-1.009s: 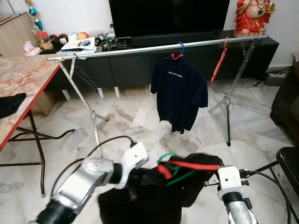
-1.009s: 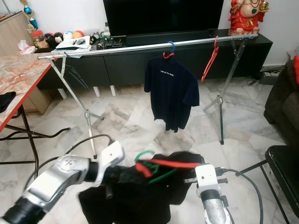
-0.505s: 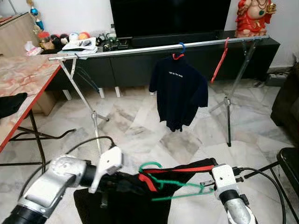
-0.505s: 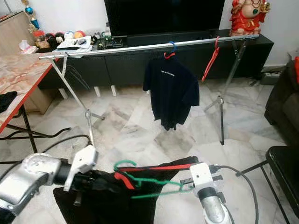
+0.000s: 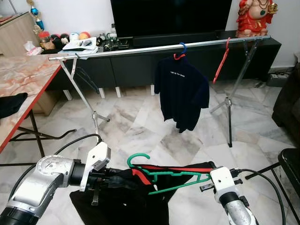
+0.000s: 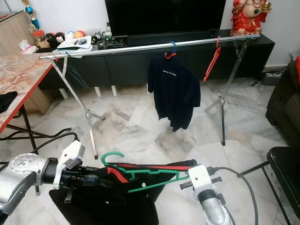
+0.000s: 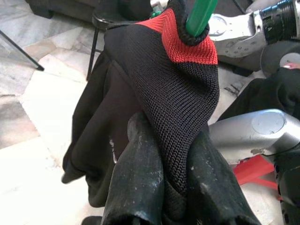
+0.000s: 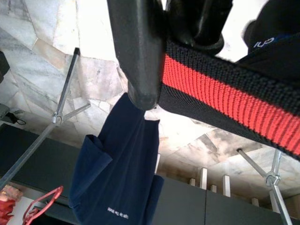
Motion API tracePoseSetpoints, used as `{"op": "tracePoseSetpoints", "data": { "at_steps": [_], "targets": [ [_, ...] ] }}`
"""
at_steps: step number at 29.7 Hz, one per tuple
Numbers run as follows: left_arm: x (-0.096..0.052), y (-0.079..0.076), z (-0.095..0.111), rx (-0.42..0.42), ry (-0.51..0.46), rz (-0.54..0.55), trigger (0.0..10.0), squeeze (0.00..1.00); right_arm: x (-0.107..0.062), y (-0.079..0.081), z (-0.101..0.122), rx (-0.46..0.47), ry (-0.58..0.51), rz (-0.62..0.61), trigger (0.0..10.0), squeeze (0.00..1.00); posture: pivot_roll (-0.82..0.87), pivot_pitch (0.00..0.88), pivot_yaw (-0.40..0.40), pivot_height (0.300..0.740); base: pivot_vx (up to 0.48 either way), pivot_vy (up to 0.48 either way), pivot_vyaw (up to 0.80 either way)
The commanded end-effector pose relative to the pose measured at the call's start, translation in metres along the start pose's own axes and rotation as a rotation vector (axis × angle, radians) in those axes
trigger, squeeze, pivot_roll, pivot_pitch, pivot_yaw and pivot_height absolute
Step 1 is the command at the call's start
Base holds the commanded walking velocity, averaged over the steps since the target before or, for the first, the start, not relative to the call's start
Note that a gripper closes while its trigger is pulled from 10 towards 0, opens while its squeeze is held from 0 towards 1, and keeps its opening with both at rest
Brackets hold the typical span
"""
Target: Hang hanger
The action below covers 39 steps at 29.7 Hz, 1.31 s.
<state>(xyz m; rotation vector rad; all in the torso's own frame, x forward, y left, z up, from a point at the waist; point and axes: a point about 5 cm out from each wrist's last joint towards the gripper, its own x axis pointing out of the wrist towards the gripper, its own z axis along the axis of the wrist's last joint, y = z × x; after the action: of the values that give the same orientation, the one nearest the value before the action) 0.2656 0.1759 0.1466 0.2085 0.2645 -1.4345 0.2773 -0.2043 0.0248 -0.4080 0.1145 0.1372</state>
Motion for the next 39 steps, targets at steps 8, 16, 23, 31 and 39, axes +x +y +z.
{"op": "tracePoseSetpoints", "data": {
  "at_steps": [8, 16, 23, 31, 39],
  "targets": [
    [0.004, 0.014, -0.009, 0.030, 0.087, 0.147, 10.0, 0.00, -0.008, -0.008, -0.019, 0.031, 0.118, -0.044, 10.0, 0.13, 0.03, 0.068, 0.086, 0.740, 0.000, 0.000, 0.00],
    [0.007, 0.013, -0.011, 0.016, 0.086, 0.146, 10.0, 0.00, -0.016, 0.009, -0.034, 0.102, 0.226, 0.090, 10.0, 1.00, 0.03, 0.072, 0.087, 0.740, 0.000, 0.000, 0.00],
    [0.016, 0.016, -0.014, 0.003, 0.088, 0.176, 10.0, 0.00, -0.020, 0.021, -0.036, 0.236, 0.228, 0.198, 10.0, 1.00, 0.03, 0.073, 0.088, 0.740, 0.000, 0.000, 0.00],
    [0.047, 0.025, -0.033, 0.015, 0.233, 0.240, 10.0, 0.00, -0.010, 0.001, -0.014, 0.189, 0.118, 0.278, 10.0, 0.00, 0.03, 0.073, 0.092, 0.740, 0.000, 0.000, 0.00],
    [0.055, 0.033, -0.053, 0.161, 0.556, 0.169, 10.0, 0.00, -0.008, -0.022, 0.021, -0.050, 0.035, 0.529, 10.0, 0.00, 0.01, 0.073, 0.089, 0.740, 0.000, 0.000, 0.00]
  ]
}}
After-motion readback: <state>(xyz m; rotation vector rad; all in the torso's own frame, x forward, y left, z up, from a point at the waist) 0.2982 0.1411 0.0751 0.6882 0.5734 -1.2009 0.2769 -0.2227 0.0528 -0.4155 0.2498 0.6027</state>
